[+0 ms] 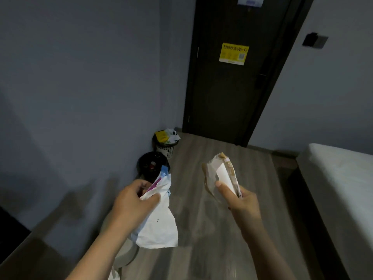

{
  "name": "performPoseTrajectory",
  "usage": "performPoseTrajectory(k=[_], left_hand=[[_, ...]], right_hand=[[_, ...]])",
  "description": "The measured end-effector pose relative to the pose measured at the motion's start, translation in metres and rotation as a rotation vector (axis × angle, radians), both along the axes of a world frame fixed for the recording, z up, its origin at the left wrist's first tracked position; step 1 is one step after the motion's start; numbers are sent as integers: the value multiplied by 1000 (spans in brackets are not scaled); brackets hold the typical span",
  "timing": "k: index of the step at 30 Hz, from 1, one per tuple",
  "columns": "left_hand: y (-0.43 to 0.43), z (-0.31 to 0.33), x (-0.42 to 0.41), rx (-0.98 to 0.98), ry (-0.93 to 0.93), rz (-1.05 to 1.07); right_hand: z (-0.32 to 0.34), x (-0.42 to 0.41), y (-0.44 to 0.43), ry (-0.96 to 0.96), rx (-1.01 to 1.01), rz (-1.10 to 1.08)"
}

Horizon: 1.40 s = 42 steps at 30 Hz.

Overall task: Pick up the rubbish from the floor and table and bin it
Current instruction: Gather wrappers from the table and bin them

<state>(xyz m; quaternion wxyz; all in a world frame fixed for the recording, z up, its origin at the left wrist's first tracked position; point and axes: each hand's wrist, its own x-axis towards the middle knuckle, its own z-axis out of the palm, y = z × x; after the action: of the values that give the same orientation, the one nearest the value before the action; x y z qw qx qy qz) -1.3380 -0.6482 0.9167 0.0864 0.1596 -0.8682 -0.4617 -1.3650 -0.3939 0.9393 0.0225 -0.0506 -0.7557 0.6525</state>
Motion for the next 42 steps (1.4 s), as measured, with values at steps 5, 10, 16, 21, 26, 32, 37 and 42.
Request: performPoseTrajectory(k=[5,10,16,21,26,32,37,42], left_hand=[[11,-9,-87,11,-33,17],[25,-12,-161,-40,-65,32],[30,-27,-229,3,-140,60],[20,-48,-296,-3,-206,60],[-6,-69,-374,36,-199,94],[-46,-79,-452,22,-255,73],[-69,-76,-508,50,-250,52],[-80,-77,-565,103,-305,71]], right_hand=[[-4,-97,14,-2,40,-3],[-6,-184,28,-7,52,54],[-21,-259,33,-69,44,114],[-36,-324,21,-124,53,113],[-47,-401,-10,-160,97,118],[-51,-486,-54,-185,146,164],[-57,-543,-77,-210,172,190],[-59,-605,-94,-239,165,213]])
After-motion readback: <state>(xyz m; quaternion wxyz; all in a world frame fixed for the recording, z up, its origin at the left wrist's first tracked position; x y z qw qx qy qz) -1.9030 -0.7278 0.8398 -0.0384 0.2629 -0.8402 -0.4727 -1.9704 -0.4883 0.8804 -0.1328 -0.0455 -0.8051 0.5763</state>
